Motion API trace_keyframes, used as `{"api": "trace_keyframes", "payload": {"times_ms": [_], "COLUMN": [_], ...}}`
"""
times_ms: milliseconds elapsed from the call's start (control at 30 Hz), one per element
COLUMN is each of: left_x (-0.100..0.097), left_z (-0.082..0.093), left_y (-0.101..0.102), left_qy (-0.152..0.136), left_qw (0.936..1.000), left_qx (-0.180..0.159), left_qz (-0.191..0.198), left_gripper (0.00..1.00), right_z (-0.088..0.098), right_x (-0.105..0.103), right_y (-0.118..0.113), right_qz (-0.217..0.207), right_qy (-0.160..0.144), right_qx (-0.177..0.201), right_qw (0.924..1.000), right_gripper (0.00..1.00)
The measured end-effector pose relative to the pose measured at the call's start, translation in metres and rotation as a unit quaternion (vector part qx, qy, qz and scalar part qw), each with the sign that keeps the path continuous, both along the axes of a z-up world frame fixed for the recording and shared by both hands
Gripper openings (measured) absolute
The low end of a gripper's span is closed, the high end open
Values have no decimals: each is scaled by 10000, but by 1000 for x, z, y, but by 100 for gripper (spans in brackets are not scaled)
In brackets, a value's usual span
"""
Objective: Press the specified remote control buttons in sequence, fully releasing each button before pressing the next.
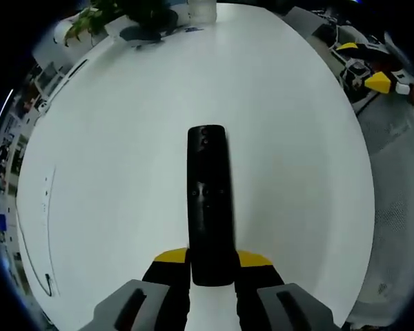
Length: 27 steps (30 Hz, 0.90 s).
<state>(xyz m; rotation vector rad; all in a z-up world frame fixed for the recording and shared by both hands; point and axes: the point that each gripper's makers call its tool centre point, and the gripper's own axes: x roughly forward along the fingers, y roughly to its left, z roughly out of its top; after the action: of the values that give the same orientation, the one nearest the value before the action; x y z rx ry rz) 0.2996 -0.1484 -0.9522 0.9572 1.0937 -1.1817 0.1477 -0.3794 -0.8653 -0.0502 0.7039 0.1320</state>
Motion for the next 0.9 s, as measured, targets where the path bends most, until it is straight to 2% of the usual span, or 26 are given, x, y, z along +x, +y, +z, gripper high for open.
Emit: {"api": "trace_keyframes", "payload": {"times_ms": [467,600,767,900], "left_x": [-33,-43,-56,-67], "left_z": [-1,-1,-1,-1], "left_y": [-4,-4,-5,-6], "left_qy": [-15,-14,-21,-21], "left_qw": [10000,9999,9999,9998], "left_qx": [-59,-85,-120,-146], "left_qz": [55,64,79,97], "left_gripper": [23,23,23,23], "right_z": [1,0,1,0], "right_x": [0,-2,-2,-5], "right_y": [5,7,7,11], "right_qz": [25,39,30,53], "right_qy": [46,132,108,262], "right_qx": [305,407,475,637], "right_qw": [9995,9991,9988,9976], "right_gripper": [33,24,18,4]}}
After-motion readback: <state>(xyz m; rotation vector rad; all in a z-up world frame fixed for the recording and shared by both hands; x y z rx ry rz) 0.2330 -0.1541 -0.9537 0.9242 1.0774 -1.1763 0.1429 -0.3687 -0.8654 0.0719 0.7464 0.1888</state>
